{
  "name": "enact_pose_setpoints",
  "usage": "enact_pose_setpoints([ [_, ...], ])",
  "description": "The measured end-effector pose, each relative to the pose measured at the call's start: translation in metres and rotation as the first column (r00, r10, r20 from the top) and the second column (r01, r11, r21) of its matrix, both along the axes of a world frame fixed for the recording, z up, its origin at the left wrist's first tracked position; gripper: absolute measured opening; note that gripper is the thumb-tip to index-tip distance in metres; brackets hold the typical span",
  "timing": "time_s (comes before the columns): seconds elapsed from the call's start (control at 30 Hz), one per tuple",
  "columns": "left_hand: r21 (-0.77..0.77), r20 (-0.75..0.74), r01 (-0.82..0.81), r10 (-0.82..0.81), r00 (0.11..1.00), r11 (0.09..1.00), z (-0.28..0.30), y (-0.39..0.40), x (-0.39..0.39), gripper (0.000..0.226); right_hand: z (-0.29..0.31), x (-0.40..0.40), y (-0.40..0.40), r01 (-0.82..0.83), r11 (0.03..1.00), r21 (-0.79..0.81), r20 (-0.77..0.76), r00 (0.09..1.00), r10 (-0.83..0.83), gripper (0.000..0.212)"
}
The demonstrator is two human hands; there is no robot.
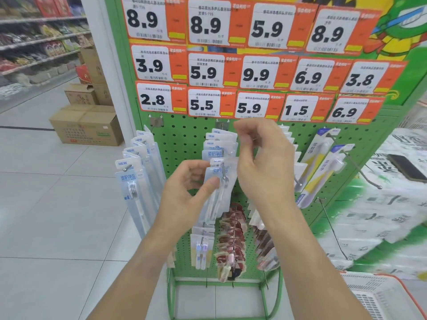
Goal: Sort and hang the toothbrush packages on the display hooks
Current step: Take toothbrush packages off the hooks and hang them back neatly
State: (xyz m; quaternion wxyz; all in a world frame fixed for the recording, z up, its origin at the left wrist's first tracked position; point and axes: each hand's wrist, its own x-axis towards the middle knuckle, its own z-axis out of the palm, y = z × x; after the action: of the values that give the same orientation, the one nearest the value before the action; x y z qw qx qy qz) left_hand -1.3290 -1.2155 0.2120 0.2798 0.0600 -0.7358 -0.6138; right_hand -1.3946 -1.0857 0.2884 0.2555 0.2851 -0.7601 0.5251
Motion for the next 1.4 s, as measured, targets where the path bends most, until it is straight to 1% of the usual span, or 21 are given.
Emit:
enact_pose_setpoints([
  [0.07,-0.008,-0.028,-0.002,0.002,1.0,1.0,0.005,-0.002,-0.002,0.026,0.015,-0.009,-0.003,0.03,0.984,0.176,-0.005,1.0,-0.03,0.025],
  [0.13,-0.009,-0.043,-0.004,0.004,0.999,1.0,0.008,-0.004,-0.004,0.02,0.024,-0.017,-0.006,0.022,0.938,0.346,0.066,0.997,-0.048,0.023],
  [0.3,-0.006,-0.04,-0.021,0.021,0.999,1.0,0.009,-0.007,-0.004,0.012,0.03,-0.031,-0.012,-0.039,0.83,0.557,0.205,0.974,-0.092,0.022],
  [0.37,-0.017,-0.042,-0.025,0.024,0.999,1.0,0.009,-0.007,-0.004,0.012,0.028,-0.033,-0.013,-0.047,0.807,0.588,0.225,0.968,-0.108,0.017],
  [0.53,-0.026,-0.062,-0.04,0.038,0.997,0.999,0.011,-0.008,-0.004,0.012,0.029,-0.034,-0.009,-0.027,0.826,0.563,0.235,0.964,-0.128,0.015],
  [0.7,-0.016,-0.052,-0.049,0.048,0.997,0.999,0.013,-0.008,-0.003,0.013,0.032,-0.026,-0.005,0.064,0.805,0.59,0.155,0.97,-0.19,0.019],
  [0.8,-0.032,-0.044,-0.058,0.057,0.997,0.998,0.014,-0.007,-0.002,0.011,0.036,-0.02,0.0,0.12,0.771,0.626,0.098,0.968,-0.23,0.026],
  [0.9,-0.048,-0.043,-0.074,0.072,0.997,0.996,0.015,-0.006,-0.001,0.011,0.041,-0.01,0.007,0.154,0.781,0.606,0.085,0.963,-0.255,0.029],
  [1.0,-0.047,-0.049,-0.086,0.084,0.995,0.995,0.015,-0.006,0.0,0.012,0.043,0.002,0.019,0.211,0.807,0.552,0.018,0.964,-0.265,0.019],
  [1.07,-0.047,-0.054,-0.091,0.088,0.995,0.995,0.015,-0.006,0.0,0.013,0.041,0.009,0.028,0.244,0.848,0.471,-0.019,0.964,-0.266,0.015],
  [1.2,-0.068,-0.047,-0.107,0.104,0.994,0.992,0.016,-0.002,0.002,0.015,0.032,0.025,0.048,0.281,0.908,0.311,-0.098,0.96,-0.263,0.018],
  [1.27,-0.097,-0.024,-0.14,0.138,0.99,0.985,0.015,0.003,0.005,0.028,0.023,0.034,0.056,0.271,0.935,0.229,-0.103,0.962,-0.253,0.019],
  [1.3,-0.082,-0.041,-0.177,0.174,0.984,0.981,0.015,0.007,0.009,0.033,0.018,0.038,0.06,0.255,0.947,0.196,-0.087,0.966,-0.242,0.019],
  [1.33,-0.034,-0.093,-0.215,0.211,0.973,0.976,0.017,0.014,0.015,0.033,0.011,0.042,0.063,0.237,0.957,0.167,-0.067,0.971,-0.228,0.019],
  [1.4,0.033,-0.253,-0.25,0.25,0.935,0.968,0.018,0.028,0.03,0.026,-0.002,0.052,0.069,0.192,0.978,0.086,-0.003,0.981,-0.193,0.02],
])
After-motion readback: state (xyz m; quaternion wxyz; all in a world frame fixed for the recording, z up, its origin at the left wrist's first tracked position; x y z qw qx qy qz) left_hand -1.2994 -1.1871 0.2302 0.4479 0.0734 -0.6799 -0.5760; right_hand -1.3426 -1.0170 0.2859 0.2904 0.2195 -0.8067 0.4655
